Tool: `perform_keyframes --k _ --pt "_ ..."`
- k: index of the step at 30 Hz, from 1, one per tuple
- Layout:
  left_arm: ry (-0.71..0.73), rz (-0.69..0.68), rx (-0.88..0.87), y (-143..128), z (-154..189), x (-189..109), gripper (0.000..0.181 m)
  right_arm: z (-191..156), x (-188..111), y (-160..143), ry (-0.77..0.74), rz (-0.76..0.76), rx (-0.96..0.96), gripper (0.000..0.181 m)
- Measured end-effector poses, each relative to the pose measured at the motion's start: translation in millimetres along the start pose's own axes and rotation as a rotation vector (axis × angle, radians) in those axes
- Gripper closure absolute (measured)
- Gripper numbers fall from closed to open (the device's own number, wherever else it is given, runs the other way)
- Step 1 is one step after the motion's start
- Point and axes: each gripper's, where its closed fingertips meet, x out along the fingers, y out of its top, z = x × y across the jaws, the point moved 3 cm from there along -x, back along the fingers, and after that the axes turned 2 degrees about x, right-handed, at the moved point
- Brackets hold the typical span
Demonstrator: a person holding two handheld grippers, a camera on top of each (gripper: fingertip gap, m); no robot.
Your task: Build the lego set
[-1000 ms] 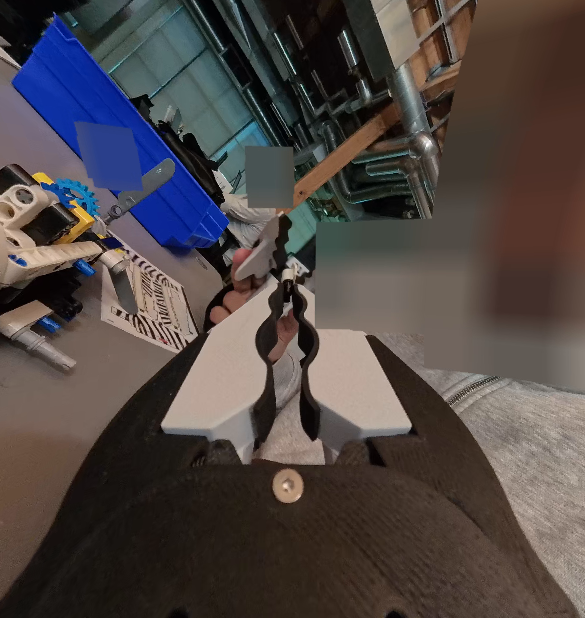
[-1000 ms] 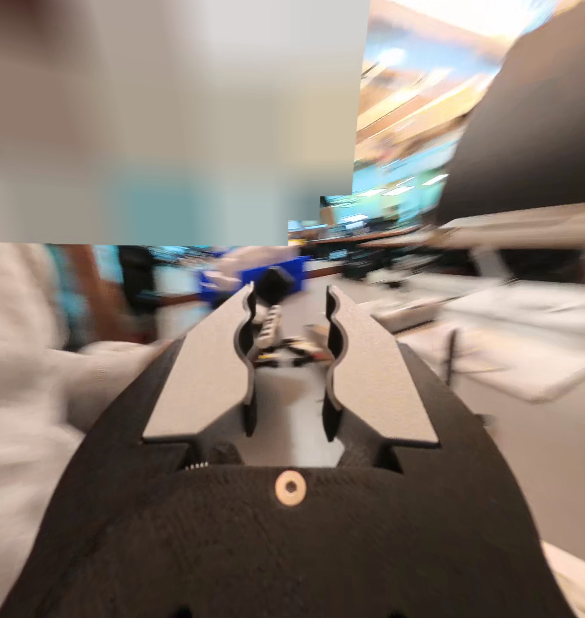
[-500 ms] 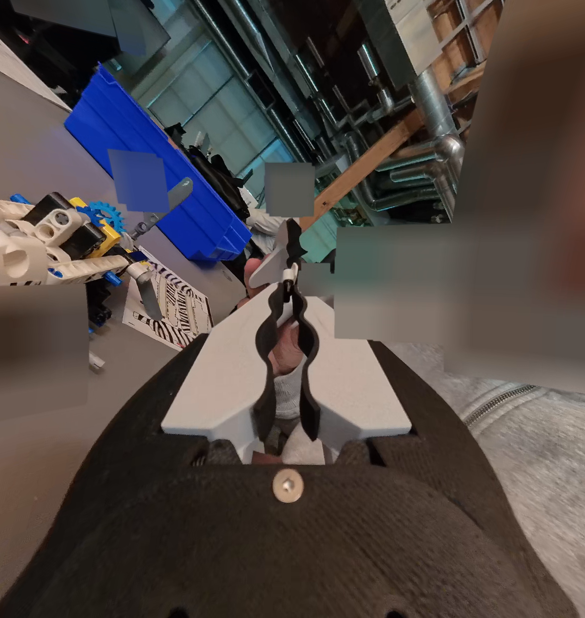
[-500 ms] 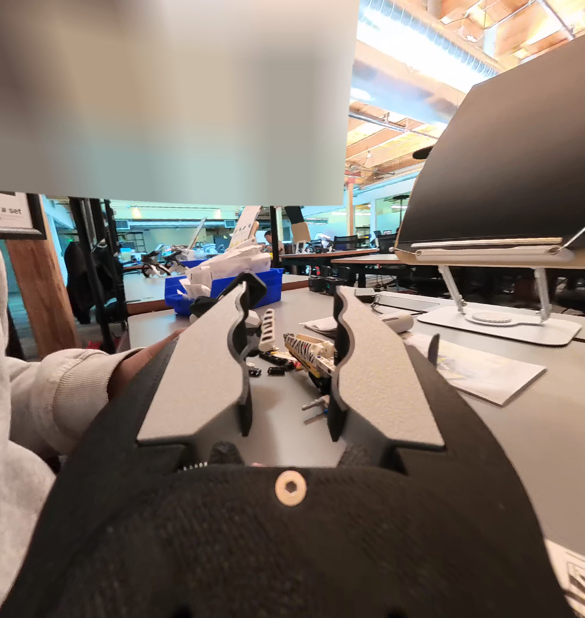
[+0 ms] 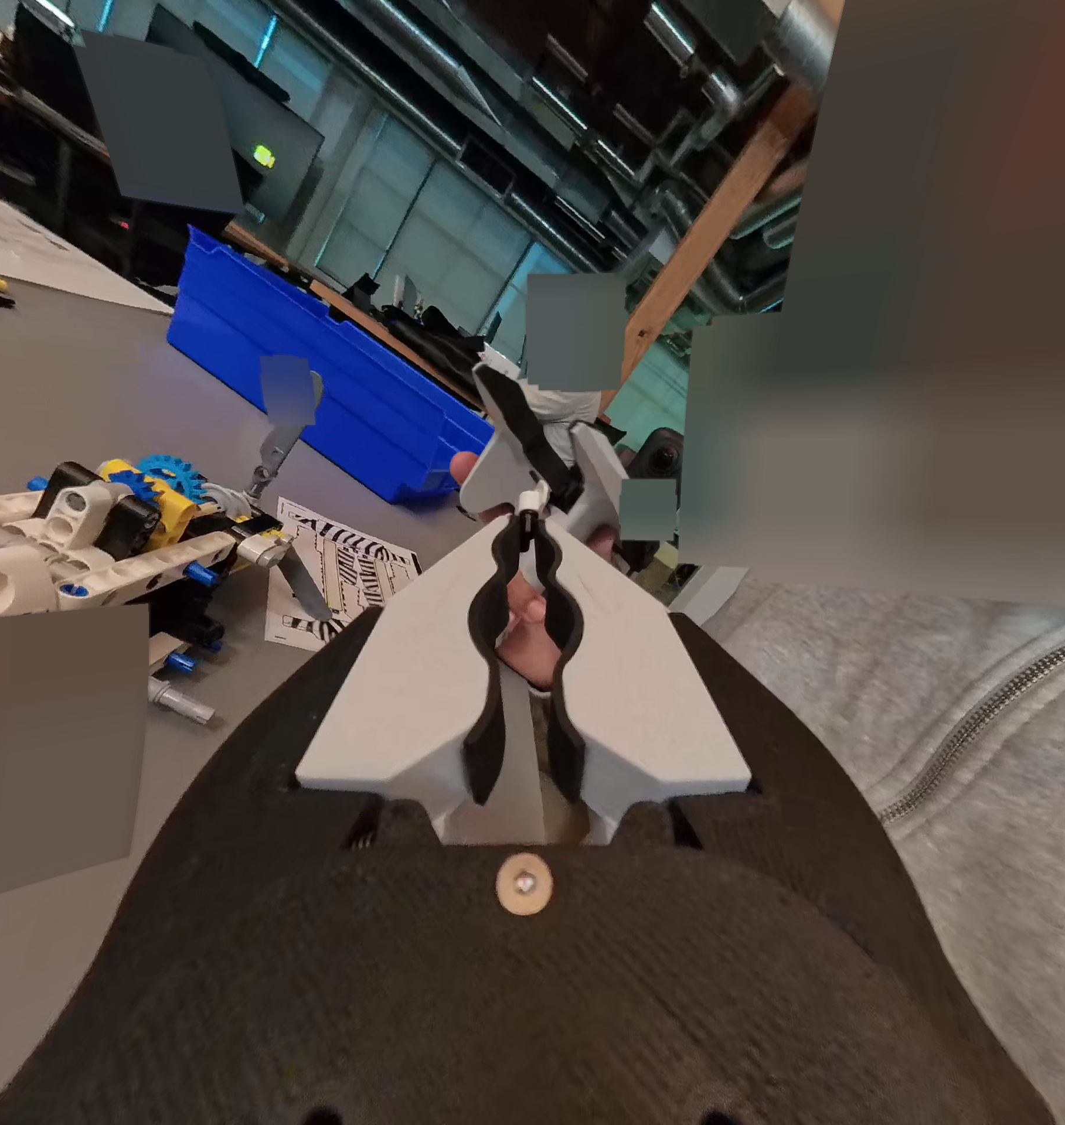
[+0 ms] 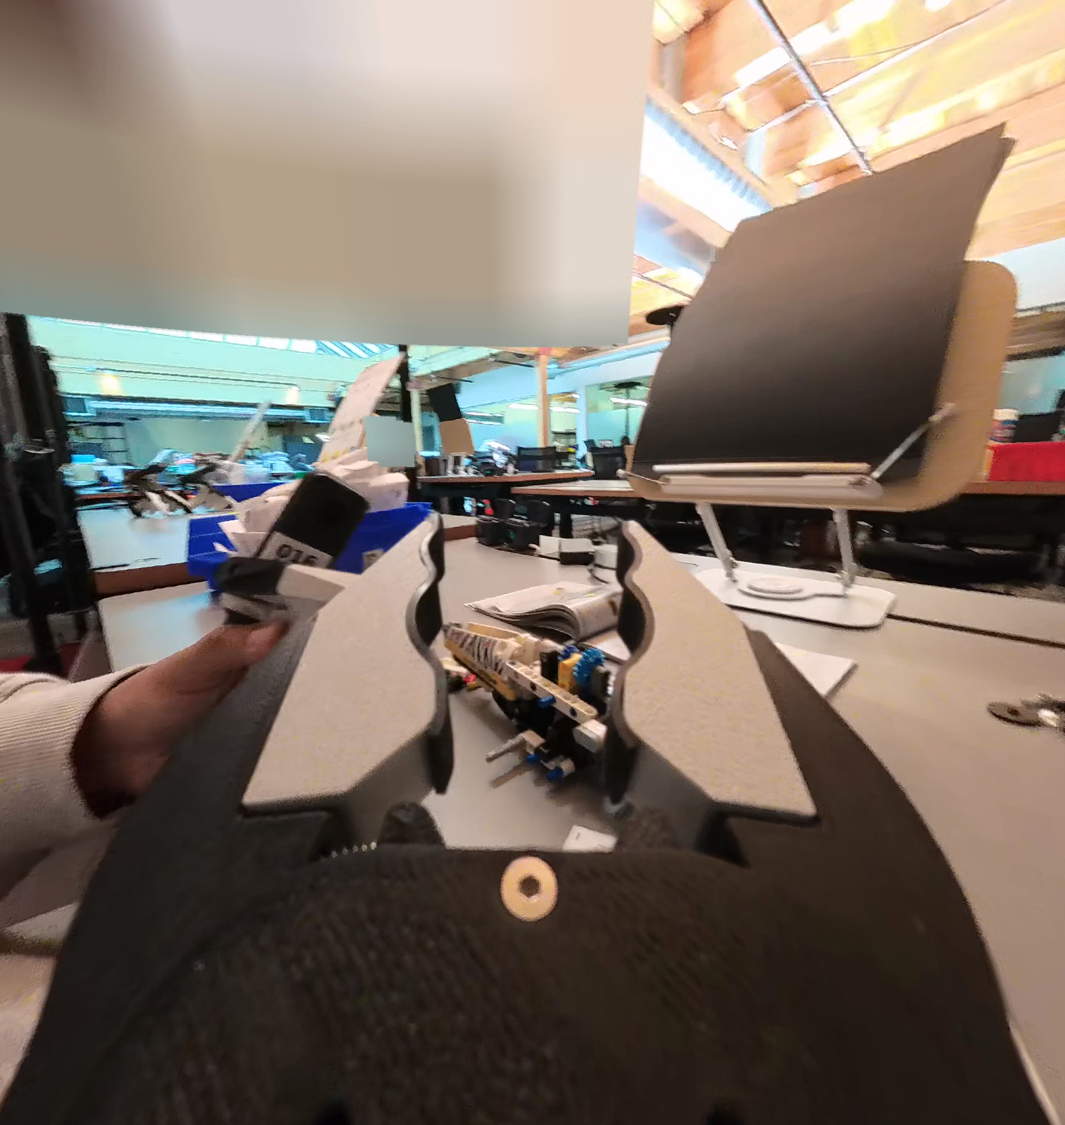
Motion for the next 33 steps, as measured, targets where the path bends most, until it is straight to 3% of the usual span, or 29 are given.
perform_keyframes --k 5,10,12,18,21,23,26,33 --pt "0.118 0.068 0.13 7.2 -1.8 -7.1 0.181 -6.5 11.1 -13.9 -0.01 -0.15 -0.07 0.141" --pt "0.084 0.124 0.072 11.0 -0.6 -13.1 0.181 -24.4 14.0 -2.4 0.118 -0.144 -0.021 0.124" --pt "0.052 0.097 0.021 7.6 -0.6 -11.2 0.181 -28.6 13.9 -2.1 0.179 -0.17 0.045 0.106" --pt "0.079 0.012 -0.108 -1.6 -10.7 -6.2 0.18 -31.7 14.0 -36.7 0.234 -0.388 0.181 0.121" --pt "0.019 -0.019 -0.131 -5.3 -5.8 -2.9 0.18 -36.9 13.1 -50.3 0.284 -0.484 0.293 0.121" --pt "-0.026 -0.031 -0.147 -6.7 -1.9 -1.6 0.181 -38.7 11.5 -47.9 0.316 -0.471 0.348 0.129" --pt "-0.082 -0.022 -0.155 -5.4 3.0 -2.6 0.181 -36.5 7.4 -41.2 0.337 -0.428 0.348 0.157" --pt "-0.079 -0.066 -0.147 -11.1 3.4 1.1 0.181 -44.3 6.4 -39.4 0.42 -0.422 0.435 0.16"
